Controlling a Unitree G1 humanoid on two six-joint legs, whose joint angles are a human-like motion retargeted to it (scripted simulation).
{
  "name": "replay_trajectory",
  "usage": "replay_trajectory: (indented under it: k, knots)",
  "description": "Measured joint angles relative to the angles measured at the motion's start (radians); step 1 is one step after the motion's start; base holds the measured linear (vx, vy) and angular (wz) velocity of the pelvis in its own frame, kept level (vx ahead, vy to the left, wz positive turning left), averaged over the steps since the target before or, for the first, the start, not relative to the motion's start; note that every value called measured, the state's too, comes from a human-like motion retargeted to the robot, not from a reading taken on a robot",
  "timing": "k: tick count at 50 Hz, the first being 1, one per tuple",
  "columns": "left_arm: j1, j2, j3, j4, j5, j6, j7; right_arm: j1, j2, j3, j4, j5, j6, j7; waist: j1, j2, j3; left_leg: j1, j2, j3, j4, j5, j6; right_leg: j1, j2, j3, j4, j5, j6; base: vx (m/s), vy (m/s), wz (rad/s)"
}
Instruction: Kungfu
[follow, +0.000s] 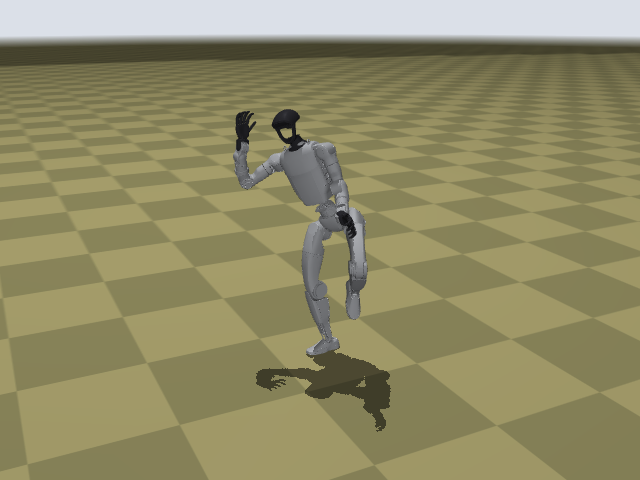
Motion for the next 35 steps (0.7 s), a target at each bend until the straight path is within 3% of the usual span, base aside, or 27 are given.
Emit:
replay_trajectory:
  k: [2,6,10,12,18,22,26,30,33,35]
  knots:
    - [-0.011,-0.002,0.003,0.037,-0.029,0.034,-0.078,0.013,0.000,-0.006,-0.008,0.026,-0.001,-0.011,-0.041,0.023,-0.029,-0.022,-0.098,0.049,0.040,-0.009,-0.034,-0.033,-0.020,-0.007,-0.002,0.017,0.018,0.02,0.28,1.04]
    - [-0.028,-0.014,0.018,0.054,-0.132,0.071,-0.295,0.033,0.010,0.009,-0.029,0.062,-0.008,-0.011,-0.103,0.033,-0.064,-0.018,-0.183,0.093,0.052,0.024,-0.034,-0.081,-0.070,-0.039,0.007,0.039,0.044,0.07,0.15,0.88]
    - [-0.037,-0.025,-0.015,0.069,-0.148,0.052,-0.277,0.052,-0.012,0.023,-0.031,0.056,0.005,-0.003,-0.094,-0.001,-0.033,0.035,-0.224,0.043,-0.047,0.055,-0.034,-0.056,-0.101,-0.069,-0.008,0.068,0.059,0.09,0.03,0.09]
    - [-0.031,-0.026,-0.029,0.069,-0.142,0.031,-0.245,0.067,-0.023,0.035,-0.037,0.053,0.020,0.003,-0.070,-0.009,-0.011,0.063,-0.203,-0.001,-0.114,0.069,-0.029,-0.031,-0.090,-0.086,-0.020,0.077,0.057,0.17,0.01,-0.33]
    - [0.017,-0.003,-0.018,0.019,-0.152,0.040,-0.242,0.135,-0.030,0.101,-0.062,0.126,0.099,0.054,0.042,0.026,0.030,0.090,0.034,-0.089,-0.368,0.111,0.072,0.070,0.022,-0.158,-0.054,0.082,0.067,0.23,0.05,-0.50]
    - [0.047,0.024,0.012,-0.079,-0.153,0.055,-0.216,0.158,0.017,0.196,-0.004,0.168,0.150,0.151,0.136,0.006,0.061,0.069,0.076,-0.115,-0.652,0.154,0.119,0.149,0.058,-0.165,-0.073,0.105,0.111,0.25,0.20,-0.12]
    - [0.046,0.063,0.060,-0.216,-0.124,0.076,-0.168,0.122,0.123,0.343,0.103,0.250,0.172,0.289,0.214,-0.014,0.090,0.117,0.117,-0.058,-0.990,0.239,0.137,0.255,0.089,-0.195,-0.080,0.124,0.156,0.38,0.23,0.52]
    - [-0.024,0.127,0.115,-0.316,-0.109,0.100,-0.124,0.028,0.308,0.507,0.295,0.332,0.209,0.434,0.286,-0.058,0.114,0.279,0.007,-0.010,-1.468,0.373,0.050,0.377,0.080,-0.229,-0.101,0.155,0.198,0.43,0.19,0.96]
    - [-0.138,0.215,0.136,-0.345,-0.114,0.133,-0.101,-0.088,0.484,0.569,0.573,0.317,0.227,0.568,0.306,-0.083,0.098,0.404,-0.084,0.138,-1.670,0.327,0.199,0.480,0.075,-0.321,-0.130,0.154,0.239,0.60,0.18,1.46]
    - [-0.234,0.274,0.161,-0.322,-0.111,0.164,-0.076,-0.166,0.611,0.591,0.809,0.295,0.228,0.645,0.334,-0.091,0.093,0.510,-0.123,0.189,-1.695,0.412,0.174,0.555,0.092,-0.340,-0.134,0.149,0.266,0.86,0.33,0.81]
